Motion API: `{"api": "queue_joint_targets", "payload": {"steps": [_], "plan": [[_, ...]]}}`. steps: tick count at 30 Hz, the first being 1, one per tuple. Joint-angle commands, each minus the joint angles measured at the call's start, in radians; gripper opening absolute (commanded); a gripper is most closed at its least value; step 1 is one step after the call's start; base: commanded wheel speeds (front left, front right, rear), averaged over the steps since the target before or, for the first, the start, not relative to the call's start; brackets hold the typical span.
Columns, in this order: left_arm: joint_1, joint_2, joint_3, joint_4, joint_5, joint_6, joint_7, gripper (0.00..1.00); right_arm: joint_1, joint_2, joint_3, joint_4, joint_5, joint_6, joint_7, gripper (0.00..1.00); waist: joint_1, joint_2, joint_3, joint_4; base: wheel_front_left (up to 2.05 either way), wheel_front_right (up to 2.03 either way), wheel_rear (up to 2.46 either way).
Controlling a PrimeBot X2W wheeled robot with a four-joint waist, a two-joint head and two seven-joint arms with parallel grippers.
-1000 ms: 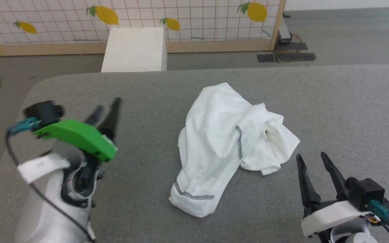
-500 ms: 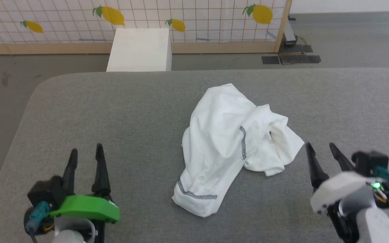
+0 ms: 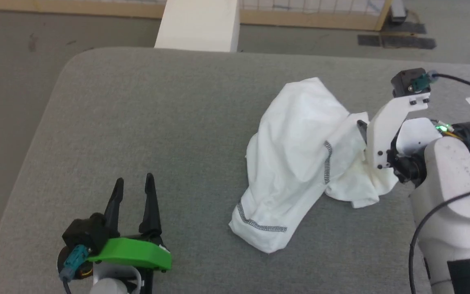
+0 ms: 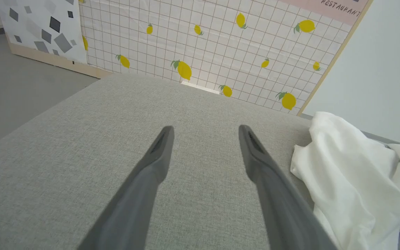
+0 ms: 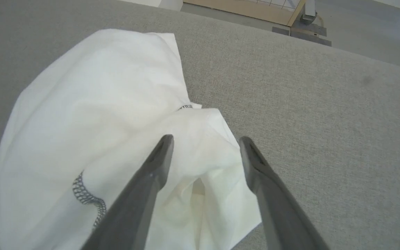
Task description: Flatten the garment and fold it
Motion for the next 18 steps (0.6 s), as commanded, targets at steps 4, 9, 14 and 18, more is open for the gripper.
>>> {"api": "queue_joint_targets", "payload": {"steps": [4, 9, 14, 18], "plan": [[-0.048, -0.016, -0.001, 0.007, 0.020, -0.020, -0.005, 1.00, -0.048, -0.006, 0.003, 0.043, -0.029, -0.001, 0.010, 1.00, 0.0000, 0.0000, 0.088, 0.071, 0.00, 0.00, 0.00], [-0.060, -0.028, -0.001, 0.020, 0.031, -0.033, -0.005, 1.00, -0.064, -0.003, 0.032, 0.081, -0.020, -0.001, -0.027, 0.05, 0.0000, 0.0000, 0.102, 0.071, 0.00, 0.00, 0.00], [-0.066, -0.033, 0.002, 0.031, 0.039, -0.042, -0.005, 1.00, -0.076, -0.013, 0.069, 0.096, 0.008, -0.001, -0.079, 0.00, 0.0000, 0.0000, 0.091, 0.047, 0.00, 0.00, 0.00], [-0.069, -0.036, 0.008, 0.037, 0.043, -0.049, -0.005, 1.00, -0.077, -0.034, 0.067, 0.067, 0.042, -0.001, -0.145, 0.00, 0.0000, 0.0000, 0.067, 0.022, 0.00, 0.00, 0.00]]}}
